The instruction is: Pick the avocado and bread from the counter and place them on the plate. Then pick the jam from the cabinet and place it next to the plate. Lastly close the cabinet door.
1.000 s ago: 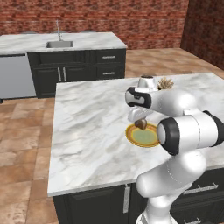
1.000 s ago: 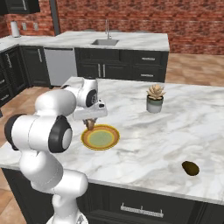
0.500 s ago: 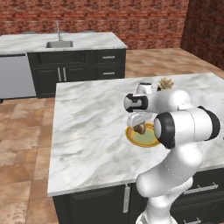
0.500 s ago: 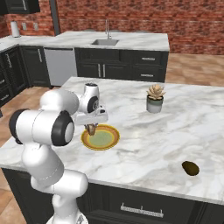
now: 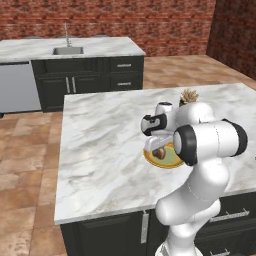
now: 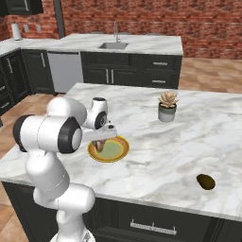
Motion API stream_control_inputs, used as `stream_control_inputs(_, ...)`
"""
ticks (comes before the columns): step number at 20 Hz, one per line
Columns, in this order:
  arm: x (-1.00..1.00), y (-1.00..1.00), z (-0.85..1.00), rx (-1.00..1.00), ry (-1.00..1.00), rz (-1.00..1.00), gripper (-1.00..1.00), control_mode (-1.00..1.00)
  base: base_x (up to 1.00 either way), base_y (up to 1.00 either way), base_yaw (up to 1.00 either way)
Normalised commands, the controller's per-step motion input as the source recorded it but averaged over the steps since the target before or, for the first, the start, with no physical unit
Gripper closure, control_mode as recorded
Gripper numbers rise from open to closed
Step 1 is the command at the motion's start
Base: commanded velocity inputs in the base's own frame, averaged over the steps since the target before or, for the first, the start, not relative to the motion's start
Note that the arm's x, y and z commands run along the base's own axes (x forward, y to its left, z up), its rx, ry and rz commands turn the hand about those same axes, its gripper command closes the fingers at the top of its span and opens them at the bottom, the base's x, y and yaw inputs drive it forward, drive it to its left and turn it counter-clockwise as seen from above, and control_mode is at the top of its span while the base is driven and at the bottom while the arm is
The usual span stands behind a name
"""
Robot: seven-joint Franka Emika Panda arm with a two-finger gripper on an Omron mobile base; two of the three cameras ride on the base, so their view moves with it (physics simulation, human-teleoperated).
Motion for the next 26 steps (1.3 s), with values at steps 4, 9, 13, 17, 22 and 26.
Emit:
stream_control_inputs(4,0.01,0.00,-0.23,0.00,0.00,0.00,1.00,-1.00,0.00,0.00,0.00)
stream_control_inputs(9,0.00,-0.03,-0.19,0.00,0.00,0.00,1.00,-1.00,0.00,0.00,0.00)
stream_control_inputs(13,0.00,-0.10,-0.14,0.00,0.00,0.00,1.00,-1.00,0.00,0.00,0.00)
stream_control_inputs(17,0.00,-0.04,-0.12,0.00,0.00,0.00,-1.00,-1.00,0.00,0.00,0.00)
stream_control_inputs(22,-0.16,-0.27,0.00,0.00,-0.07,0.00,-1.00,-1.00,0.00,0.00,0.00)
stream_control_inputs(26,-0.38,-0.39,0.13,0.00,-0.16,0.00,-1.00,-1.00,0.00,0.00,0.00)
